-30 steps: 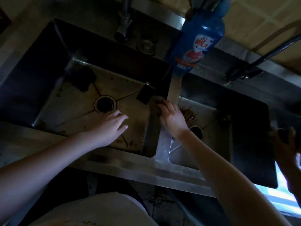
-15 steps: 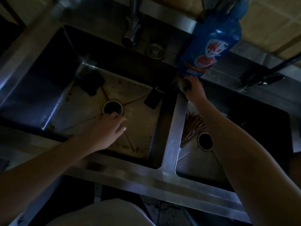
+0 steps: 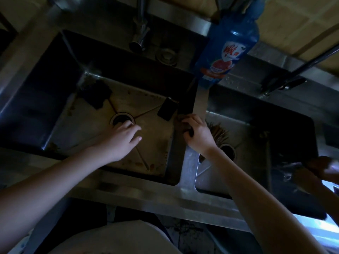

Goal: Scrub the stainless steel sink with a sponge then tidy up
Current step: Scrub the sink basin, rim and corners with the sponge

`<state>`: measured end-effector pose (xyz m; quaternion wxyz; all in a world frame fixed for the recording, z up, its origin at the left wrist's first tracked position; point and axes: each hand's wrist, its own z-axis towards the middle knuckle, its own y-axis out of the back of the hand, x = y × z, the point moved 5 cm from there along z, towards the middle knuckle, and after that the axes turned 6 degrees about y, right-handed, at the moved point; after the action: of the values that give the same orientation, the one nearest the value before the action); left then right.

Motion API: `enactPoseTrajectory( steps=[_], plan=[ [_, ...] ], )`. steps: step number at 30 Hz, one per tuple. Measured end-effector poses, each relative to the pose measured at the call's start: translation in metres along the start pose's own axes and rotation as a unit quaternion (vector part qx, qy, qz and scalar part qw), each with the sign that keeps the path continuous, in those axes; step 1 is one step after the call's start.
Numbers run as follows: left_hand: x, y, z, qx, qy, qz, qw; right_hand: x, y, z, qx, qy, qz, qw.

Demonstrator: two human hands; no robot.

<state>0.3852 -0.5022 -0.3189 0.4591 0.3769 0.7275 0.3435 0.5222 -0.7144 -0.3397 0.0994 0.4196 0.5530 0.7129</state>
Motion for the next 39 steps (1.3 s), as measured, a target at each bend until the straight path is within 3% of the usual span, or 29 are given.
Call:
enactPoseTrajectory(
  steps=[6, 15, 20, 27, 35, 39],
  plan=[
    [0.002, 0.003, -0.007, 0.008, 0.015, -0.004, 1.000, -0.027, 0.005, 0.041, 0.016, -0.043, 0.022, 0.999],
    [0.003, -0.012, -0.019, 0.013, 0.007, 0.017, 1.000, -0.053, 0.023, 0.072, -0.066, -0.165, 0.127, 0.976],
    [0.004, -0.026, -0.022, 0.052, 0.023, -0.026, 0.998, -0.033, 0.010, 0.020, -0.081, -0.162, 0.197, 0.964],
    [0.001, -0.042, -0.032, 0.087, 0.013, -0.022, 0.996, -0.001, -0.001, -0.035, -0.107, -0.123, 0.153, 0.975],
    [0.003, -0.049, -0.054, 0.115, 0.017, -0.018, 0.993, 0.031, -0.018, -0.079, -0.101, -0.148, 0.161, 0.971],
    [0.012, -0.045, -0.066, 0.104, 0.014, -0.030, 0.994, 0.059, -0.033, -0.086, -0.040, -0.141, 0.127, 0.981]
  ],
)
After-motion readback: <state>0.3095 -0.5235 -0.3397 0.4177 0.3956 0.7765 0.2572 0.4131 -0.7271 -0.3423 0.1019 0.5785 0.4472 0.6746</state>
